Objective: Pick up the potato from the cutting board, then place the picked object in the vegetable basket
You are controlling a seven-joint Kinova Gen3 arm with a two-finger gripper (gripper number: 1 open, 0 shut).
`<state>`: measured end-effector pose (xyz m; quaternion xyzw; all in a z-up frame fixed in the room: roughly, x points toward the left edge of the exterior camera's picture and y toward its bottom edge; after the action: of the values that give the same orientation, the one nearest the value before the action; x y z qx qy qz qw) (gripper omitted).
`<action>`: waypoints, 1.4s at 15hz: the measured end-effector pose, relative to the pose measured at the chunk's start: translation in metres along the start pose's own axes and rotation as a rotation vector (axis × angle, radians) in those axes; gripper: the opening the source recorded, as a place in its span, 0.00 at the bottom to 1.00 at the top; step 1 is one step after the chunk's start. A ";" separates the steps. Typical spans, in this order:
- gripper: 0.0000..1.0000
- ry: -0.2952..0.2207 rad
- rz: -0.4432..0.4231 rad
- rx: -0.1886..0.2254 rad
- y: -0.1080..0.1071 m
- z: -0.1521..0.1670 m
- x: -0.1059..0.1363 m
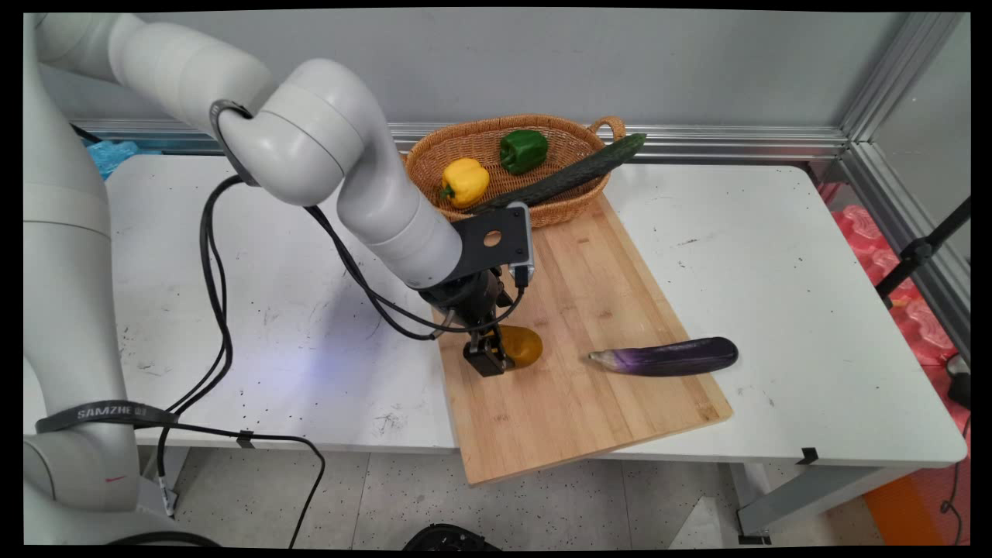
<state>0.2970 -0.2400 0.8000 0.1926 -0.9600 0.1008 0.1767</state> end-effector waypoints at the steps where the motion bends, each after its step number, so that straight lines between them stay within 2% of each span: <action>1: 1.00 0.001 0.001 0.000 0.001 0.002 0.000; 7: 1.00 0.005 -0.001 -0.007 0.005 0.011 0.001; 8: 0.00 0.005 -0.004 -0.009 0.006 0.012 0.001; 16: 0.00 0.005 -0.054 -0.034 0.004 0.011 0.004; 21: 0.00 0.027 -0.084 -0.056 -0.020 -0.009 0.022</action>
<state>0.2893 -0.2632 0.8190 0.2264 -0.9510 0.0690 0.1988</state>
